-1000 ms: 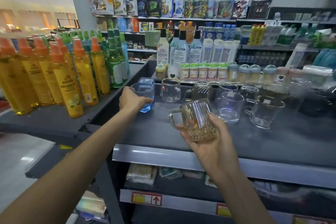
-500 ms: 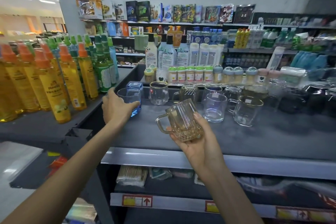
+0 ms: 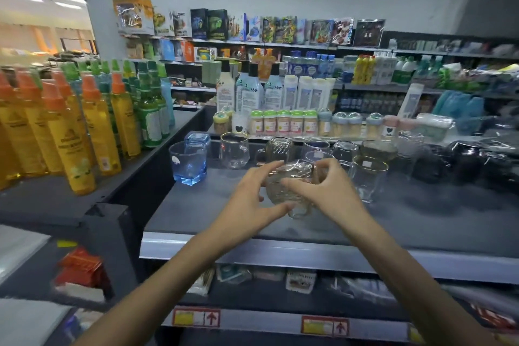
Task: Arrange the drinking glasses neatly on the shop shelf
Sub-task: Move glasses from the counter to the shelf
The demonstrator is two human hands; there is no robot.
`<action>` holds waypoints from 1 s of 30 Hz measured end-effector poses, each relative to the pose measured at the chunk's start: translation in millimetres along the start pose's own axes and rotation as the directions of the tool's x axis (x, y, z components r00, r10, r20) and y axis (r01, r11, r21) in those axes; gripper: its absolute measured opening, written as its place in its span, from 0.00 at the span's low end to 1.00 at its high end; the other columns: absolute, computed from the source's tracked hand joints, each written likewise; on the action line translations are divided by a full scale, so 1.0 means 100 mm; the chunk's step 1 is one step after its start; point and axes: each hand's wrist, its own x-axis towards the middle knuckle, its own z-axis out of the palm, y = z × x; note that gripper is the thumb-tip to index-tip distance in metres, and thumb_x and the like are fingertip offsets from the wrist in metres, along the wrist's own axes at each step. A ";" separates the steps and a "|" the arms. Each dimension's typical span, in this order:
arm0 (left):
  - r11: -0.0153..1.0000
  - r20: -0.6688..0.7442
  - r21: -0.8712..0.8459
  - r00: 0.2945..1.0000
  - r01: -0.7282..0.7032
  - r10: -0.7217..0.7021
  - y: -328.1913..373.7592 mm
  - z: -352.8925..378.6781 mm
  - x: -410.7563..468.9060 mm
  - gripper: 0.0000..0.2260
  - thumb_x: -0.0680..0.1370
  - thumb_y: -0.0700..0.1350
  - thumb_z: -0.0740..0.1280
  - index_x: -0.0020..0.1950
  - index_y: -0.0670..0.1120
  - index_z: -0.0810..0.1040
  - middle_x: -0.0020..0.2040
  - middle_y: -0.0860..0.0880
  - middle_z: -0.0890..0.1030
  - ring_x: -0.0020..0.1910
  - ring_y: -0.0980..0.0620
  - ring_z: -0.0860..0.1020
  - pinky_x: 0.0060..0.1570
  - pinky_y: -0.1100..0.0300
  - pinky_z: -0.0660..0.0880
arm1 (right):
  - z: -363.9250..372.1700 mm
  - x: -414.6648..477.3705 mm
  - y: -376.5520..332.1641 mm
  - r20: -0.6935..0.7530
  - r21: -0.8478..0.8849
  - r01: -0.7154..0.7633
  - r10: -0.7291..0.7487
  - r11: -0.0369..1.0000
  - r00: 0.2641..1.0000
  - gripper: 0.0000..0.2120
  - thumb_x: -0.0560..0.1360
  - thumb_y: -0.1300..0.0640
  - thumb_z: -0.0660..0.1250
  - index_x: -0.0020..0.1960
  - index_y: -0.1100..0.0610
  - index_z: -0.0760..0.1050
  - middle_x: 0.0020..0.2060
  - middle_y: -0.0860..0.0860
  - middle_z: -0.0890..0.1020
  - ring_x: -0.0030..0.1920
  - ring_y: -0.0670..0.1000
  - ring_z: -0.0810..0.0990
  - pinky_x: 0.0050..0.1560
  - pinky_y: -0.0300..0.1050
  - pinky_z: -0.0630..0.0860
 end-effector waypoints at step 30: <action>0.984 -0.035 0.030 0.984 0.178 -0.177 -0.65 0.08 0.71 0.33 0.69 0.53 0.80 0.71 0.50 0.73 0.58 0.50 0.81 0.52 0.52 0.82 0.57 0.53 0.79 | 0.48 0.88 -0.23 0.076 -0.669 0.233 -0.248 0.706 0.966 0.31 0.64 0.32 0.75 0.48 0.55 0.70 0.49 0.55 0.82 0.60 0.61 0.75 0.50 0.53 0.75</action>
